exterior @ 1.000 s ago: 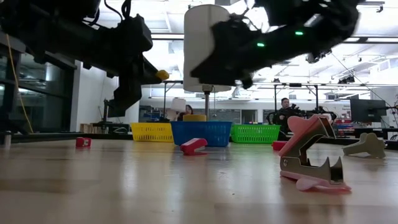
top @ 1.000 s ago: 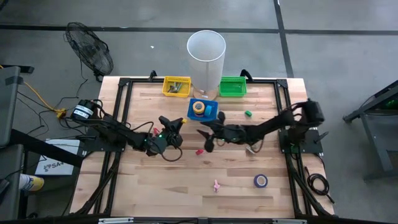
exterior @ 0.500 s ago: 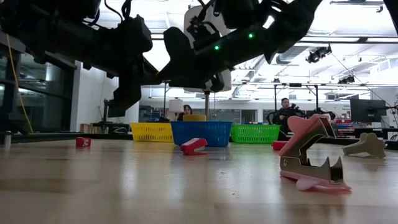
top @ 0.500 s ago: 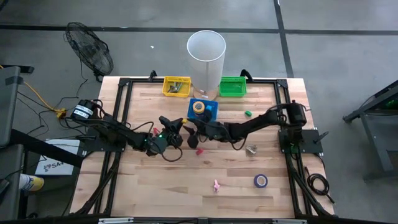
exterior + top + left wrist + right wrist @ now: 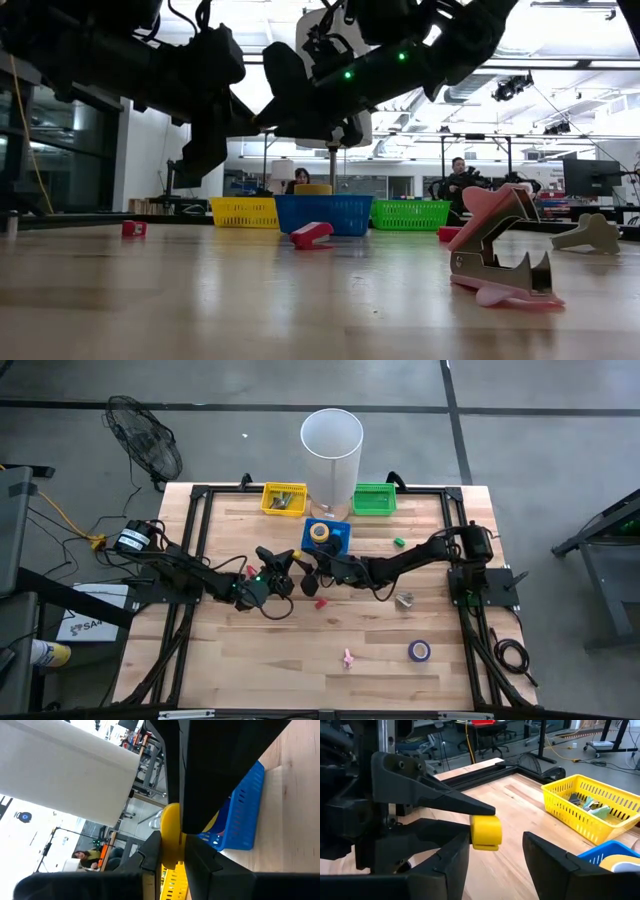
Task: Pick and place Stapler, Stapler remover, tape
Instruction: Put the yellow stapler into the green basket
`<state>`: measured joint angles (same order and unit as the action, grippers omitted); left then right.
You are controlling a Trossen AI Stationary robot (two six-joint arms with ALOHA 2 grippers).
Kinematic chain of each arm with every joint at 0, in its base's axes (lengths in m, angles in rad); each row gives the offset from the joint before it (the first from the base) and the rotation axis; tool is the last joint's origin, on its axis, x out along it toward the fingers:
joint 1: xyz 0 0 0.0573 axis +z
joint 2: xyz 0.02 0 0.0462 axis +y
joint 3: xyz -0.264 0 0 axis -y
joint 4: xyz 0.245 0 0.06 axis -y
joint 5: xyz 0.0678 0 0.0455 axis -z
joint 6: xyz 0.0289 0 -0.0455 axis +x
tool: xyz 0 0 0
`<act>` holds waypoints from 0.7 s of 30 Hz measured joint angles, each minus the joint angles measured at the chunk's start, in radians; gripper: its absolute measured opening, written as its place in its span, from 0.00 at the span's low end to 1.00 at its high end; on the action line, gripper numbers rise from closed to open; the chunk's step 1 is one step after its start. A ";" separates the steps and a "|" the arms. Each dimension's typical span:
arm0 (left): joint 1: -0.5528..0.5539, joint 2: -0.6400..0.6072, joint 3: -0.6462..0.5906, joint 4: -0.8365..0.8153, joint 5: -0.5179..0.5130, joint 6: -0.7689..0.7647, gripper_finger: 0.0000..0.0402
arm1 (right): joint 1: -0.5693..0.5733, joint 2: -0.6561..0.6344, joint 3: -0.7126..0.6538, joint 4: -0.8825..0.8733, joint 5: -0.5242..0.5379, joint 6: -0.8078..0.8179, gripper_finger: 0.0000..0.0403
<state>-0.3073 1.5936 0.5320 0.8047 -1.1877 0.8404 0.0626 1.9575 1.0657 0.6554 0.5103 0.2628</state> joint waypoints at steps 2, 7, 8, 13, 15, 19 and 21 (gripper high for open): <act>0.000 0.000 0.000 0.000 0.000 0.000 0.12 | -0.004 0.000 0.000 0.002 -0.004 -0.001 0.43; 0.000 0.000 0.000 0.000 0.001 -0.001 0.12 | -0.014 -0.002 0.000 0.025 -0.033 -0.005 0.42; 0.000 0.000 0.000 0.000 0.002 -0.002 0.12 | -0.017 -0.002 0.000 0.031 -0.044 -0.010 0.42; 0.000 0.000 0.000 0.000 0.017 -0.008 0.12 | -0.020 -0.002 -0.001 0.038 -0.056 -0.034 0.41; 0.000 0.000 0.000 0.000 0.025 -0.008 0.12 | -0.019 -0.002 -0.001 0.037 -0.064 -0.040 0.40; 0.000 0.000 0.000 0.000 0.026 -0.009 0.12 | -0.019 -0.002 -0.001 0.033 -0.097 -0.044 0.38; 0.000 0.000 0.000 0.000 0.026 -0.009 0.12 | -0.019 -0.002 -0.001 0.032 -0.098 -0.044 0.36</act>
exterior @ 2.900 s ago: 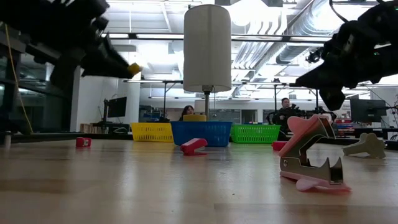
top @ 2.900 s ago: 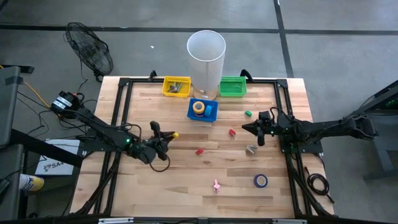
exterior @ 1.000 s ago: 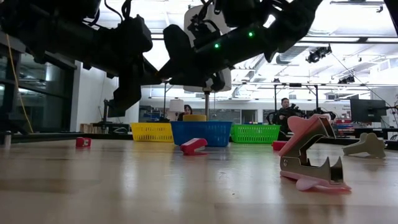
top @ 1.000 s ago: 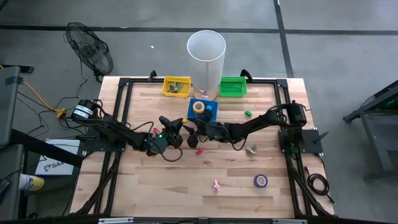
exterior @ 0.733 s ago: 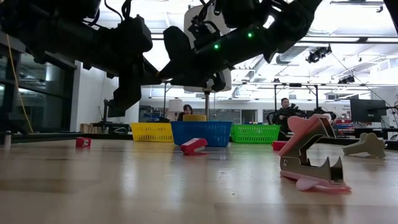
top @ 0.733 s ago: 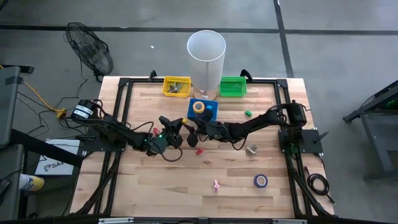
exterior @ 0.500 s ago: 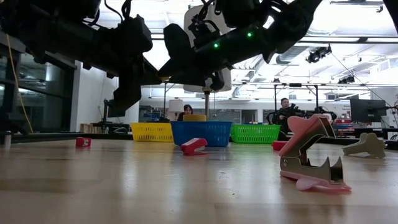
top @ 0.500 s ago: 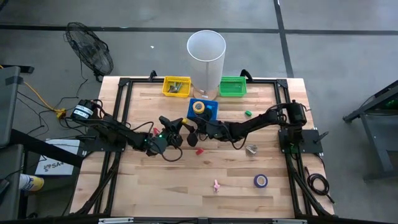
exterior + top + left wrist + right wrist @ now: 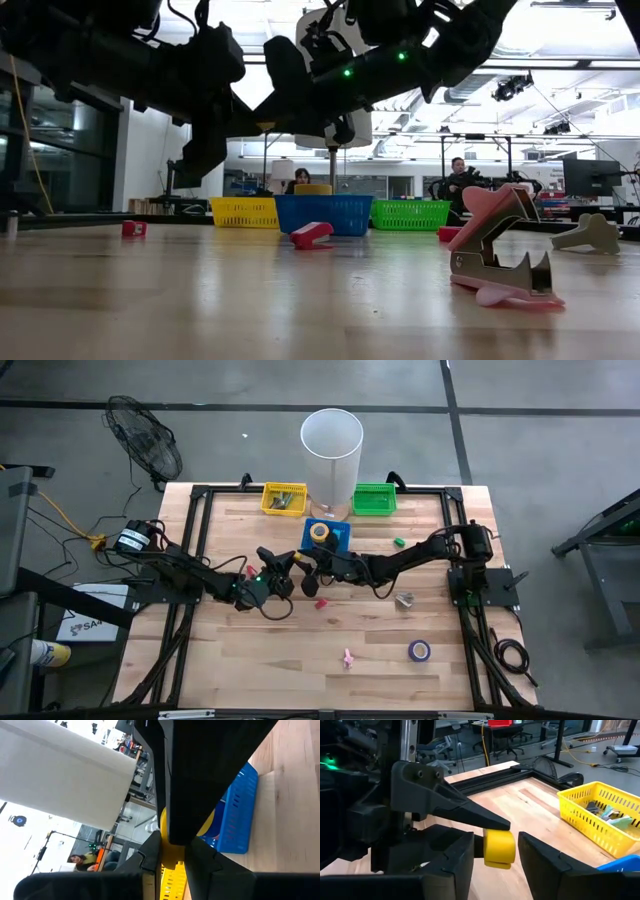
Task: Pick and place Stapler, Stapler remover, tape
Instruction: Put the yellow stapler into the green basket
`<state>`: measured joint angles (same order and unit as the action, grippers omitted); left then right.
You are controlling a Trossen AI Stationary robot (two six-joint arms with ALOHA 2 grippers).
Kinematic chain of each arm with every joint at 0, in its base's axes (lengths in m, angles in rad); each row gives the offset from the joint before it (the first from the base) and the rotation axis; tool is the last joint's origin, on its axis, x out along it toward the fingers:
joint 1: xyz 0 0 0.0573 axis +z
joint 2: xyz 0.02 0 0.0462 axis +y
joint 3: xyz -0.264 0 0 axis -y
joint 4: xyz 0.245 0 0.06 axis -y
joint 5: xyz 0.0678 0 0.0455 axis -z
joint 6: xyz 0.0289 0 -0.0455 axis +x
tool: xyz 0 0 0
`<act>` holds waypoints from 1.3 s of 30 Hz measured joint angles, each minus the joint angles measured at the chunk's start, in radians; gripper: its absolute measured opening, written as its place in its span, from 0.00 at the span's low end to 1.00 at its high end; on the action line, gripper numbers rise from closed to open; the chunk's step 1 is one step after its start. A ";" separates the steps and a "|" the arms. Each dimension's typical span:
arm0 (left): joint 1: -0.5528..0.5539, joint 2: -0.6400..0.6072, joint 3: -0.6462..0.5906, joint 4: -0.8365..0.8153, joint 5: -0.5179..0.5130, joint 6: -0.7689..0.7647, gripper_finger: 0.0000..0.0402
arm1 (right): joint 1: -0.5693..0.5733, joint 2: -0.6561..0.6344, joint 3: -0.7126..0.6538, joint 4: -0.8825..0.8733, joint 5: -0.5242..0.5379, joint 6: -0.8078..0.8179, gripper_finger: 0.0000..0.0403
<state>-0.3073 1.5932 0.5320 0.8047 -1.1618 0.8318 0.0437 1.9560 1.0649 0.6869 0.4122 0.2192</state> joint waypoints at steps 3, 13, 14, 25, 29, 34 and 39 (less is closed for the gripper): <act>0.000 0.000 0.000 0.000 0.000 0.000 0.12 | 0.000 0.000 0.000 -0.001 0.000 0.000 0.34; 0.000 0.000 0.000 0.000 -0.003 0.000 0.12 | 0.000 0.000 0.000 -0.002 0.004 -0.012 0.21; 0.000 0.000 0.000 0.000 -0.004 0.000 0.12 | 0.000 0.000 0.000 -0.001 0.004 -0.012 0.20; 0.000 0.000 0.000 0.000 -0.005 0.000 0.12 | -0.008 -0.001 0.000 -0.002 -0.026 -0.012 0.17; 0.000 0.000 -0.001 0.000 -0.005 0.000 0.12 | -0.007 -0.001 0.000 -0.006 -0.028 -0.015 0.16; 0.000 0.000 -0.001 -0.001 -0.004 0.000 0.12 | -0.007 -0.002 0.000 -0.009 -0.031 -0.017 0.16; 0.000 0.000 -0.001 -0.001 -0.003 -0.003 0.16 | -0.007 -0.002 0.000 -0.011 -0.035 -0.018 0.16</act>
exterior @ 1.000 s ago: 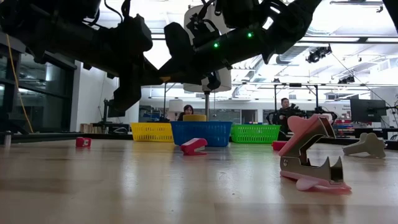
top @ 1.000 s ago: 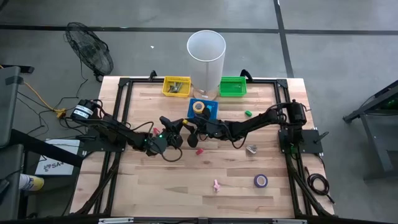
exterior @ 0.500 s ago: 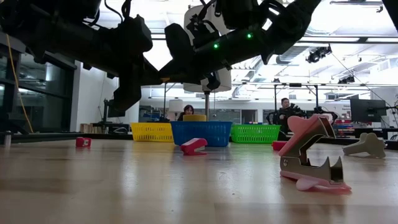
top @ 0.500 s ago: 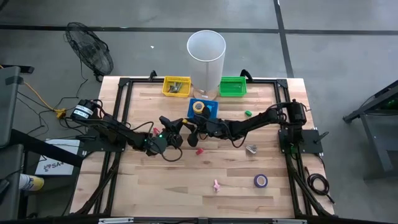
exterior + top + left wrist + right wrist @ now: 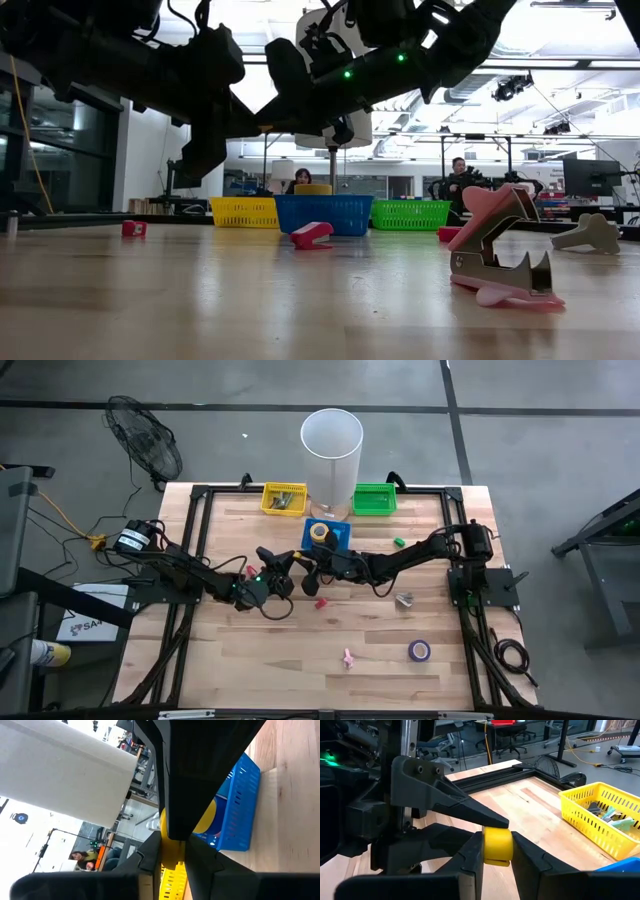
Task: Pick and place Stapler, Stapler remover, tape
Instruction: Put the yellow stapler into the green basket
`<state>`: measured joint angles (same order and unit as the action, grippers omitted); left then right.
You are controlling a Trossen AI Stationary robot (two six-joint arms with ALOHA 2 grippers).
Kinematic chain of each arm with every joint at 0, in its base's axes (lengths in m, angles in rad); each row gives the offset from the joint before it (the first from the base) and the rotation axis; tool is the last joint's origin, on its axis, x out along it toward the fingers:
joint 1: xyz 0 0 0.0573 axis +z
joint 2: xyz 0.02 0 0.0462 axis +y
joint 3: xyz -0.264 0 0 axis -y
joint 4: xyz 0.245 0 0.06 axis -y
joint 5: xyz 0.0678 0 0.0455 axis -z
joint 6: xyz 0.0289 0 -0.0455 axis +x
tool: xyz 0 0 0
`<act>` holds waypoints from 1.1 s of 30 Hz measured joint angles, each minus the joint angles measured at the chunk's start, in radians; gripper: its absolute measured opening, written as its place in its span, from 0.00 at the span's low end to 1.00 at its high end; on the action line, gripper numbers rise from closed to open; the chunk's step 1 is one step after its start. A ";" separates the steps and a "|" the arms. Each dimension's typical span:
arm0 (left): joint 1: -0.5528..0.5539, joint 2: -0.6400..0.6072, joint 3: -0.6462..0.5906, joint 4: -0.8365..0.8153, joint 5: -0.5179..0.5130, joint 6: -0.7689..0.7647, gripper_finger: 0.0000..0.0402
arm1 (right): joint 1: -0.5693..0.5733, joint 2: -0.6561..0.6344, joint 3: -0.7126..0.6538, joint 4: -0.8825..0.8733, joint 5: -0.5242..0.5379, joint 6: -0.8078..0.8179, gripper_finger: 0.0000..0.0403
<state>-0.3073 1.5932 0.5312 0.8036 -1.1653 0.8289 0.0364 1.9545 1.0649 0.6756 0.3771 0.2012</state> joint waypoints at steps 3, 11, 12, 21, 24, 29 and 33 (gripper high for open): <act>0.000 0.000 0.000 -0.002 0.010 -0.007 0.23 | 0.000 0.000 0.000 -0.005 -0.009 -0.008 0.16; 0.000 -0.001 0.000 -0.045 0.014 -0.008 0.32 | -0.001 0.000 0.000 -0.010 -0.009 -0.006 0.16; 0.000 -0.001 0.000 -0.048 0.011 -0.007 0.32 | -0.003 0.000 0.000 -0.011 -0.009 -0.004 0.16; 0.000 0.000 0.000 -0.067 -0.082 -0.007 0.32 | -0.032 -0.002 0.003 -0.102 0.040 0.056 0.16; 0.000 -0.002 0.001 -0.066 -0.112 -0.008 0.32 | -0.044 -0.006 -0.003 -0.201 0.069 0.066 0.16; 0.000 -0.001 0.001 -0.076 -0.151 -0.008 0.33 | -0.060 -0.066 0.002 -0.384 0.180 0.112 0.16; 0.000 -0.001 0.001 -0.079 -0.147 -0.008 0.33 | -0.064 -0.105 -0.002 -0.543 0.250 0.113 0.16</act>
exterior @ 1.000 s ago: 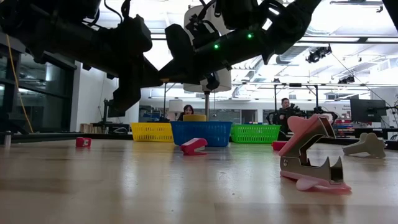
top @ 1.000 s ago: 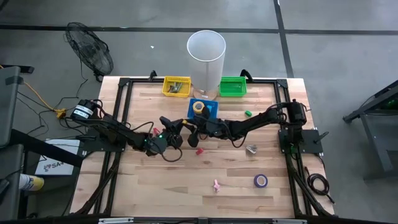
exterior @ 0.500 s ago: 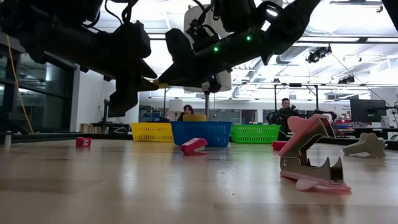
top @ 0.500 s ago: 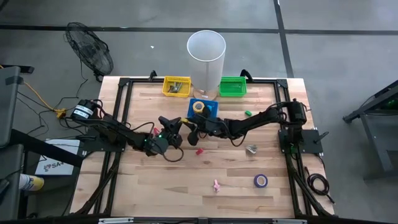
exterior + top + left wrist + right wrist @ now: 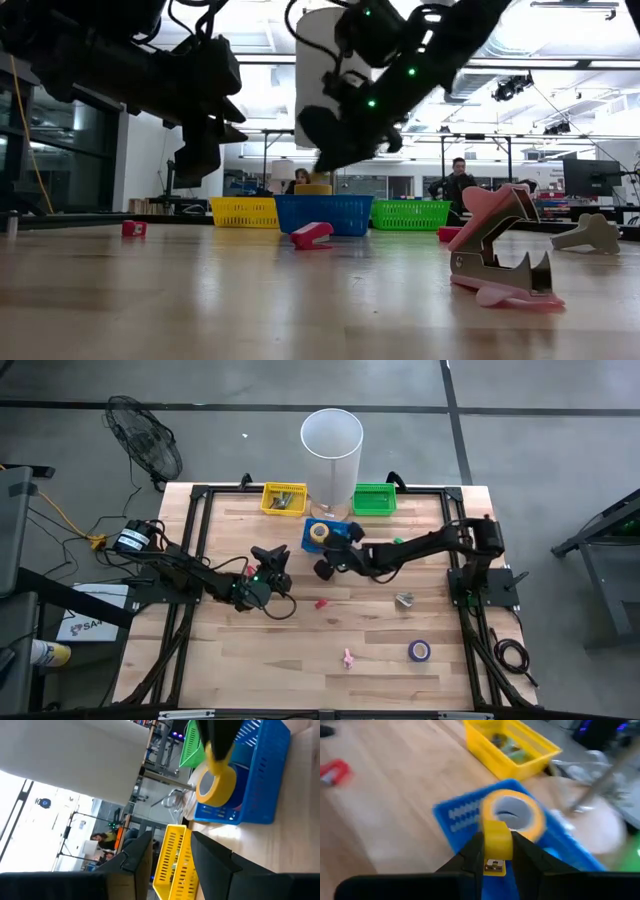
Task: Pick and place Stapler, Stapler remover, tape
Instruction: Put the yellow stapler into the green basket
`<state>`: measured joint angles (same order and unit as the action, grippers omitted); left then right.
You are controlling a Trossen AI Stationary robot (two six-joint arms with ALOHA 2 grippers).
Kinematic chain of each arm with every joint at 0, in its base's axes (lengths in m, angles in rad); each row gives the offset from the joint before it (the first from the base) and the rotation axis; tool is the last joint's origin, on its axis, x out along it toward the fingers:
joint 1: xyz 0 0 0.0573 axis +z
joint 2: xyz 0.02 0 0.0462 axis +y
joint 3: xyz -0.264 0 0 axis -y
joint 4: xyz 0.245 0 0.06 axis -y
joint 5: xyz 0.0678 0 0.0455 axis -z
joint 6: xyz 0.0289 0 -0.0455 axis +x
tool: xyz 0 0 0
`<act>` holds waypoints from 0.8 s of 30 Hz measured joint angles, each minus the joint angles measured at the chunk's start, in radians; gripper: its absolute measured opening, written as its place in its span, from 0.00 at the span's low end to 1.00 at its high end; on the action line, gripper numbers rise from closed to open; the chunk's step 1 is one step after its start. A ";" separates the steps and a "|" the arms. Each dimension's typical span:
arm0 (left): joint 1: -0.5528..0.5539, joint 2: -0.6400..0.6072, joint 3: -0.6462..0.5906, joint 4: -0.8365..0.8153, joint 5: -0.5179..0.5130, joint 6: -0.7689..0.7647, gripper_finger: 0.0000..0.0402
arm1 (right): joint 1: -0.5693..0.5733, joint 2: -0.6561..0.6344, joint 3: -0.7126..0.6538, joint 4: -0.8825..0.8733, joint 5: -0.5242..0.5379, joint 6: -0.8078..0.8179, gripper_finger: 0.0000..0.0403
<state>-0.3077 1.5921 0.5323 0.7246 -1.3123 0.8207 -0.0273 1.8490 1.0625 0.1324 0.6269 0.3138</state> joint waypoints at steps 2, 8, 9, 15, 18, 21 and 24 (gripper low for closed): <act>0.000 0.000 0.000 0.000 0.001 0.000 0.33 | -0.002 -0.034 0.001 -0.071 0.044 0.007 0.16; 0.000 0.000 0.000 0.003 0.013 -0.007 0.33 | -0.045 -0.089 0.000 -0.370 0.147 0.114 0.16; 0.000 0.000 0.000 0.003 0.021 -0.013 0.33 | -0.056 -0.096 0.001 -0.405 0.166 0.132 0.16; 0.000 0.000 0.000 0.006 0.026 -0.015 0.33 | -0.150 -0.102 0.002 -0.557 0.201 0.178 0.16; 0.000 0.000 0.000 0.006 0.028 -0.018 0.33 | -0.211 -0.103 0.002 -0.574 0.203 0.150 0.16; 0.000 0.000 0.000 0.006 0.032 -0.018 0.33 | -0.278 -0.103 0.002 -0.589 0.176 0.127 0.16; 0.000 0.000 0.000 0.006 0.040 -0.020 0.33 | -0.344 -0.103 0.002 -0.594 0.123 0.110 0.16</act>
<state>-0.3077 1.5925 0.5320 0.7311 -1.2721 0.8004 -0.3708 1.7462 1.0641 -0.4617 0.7499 0.4236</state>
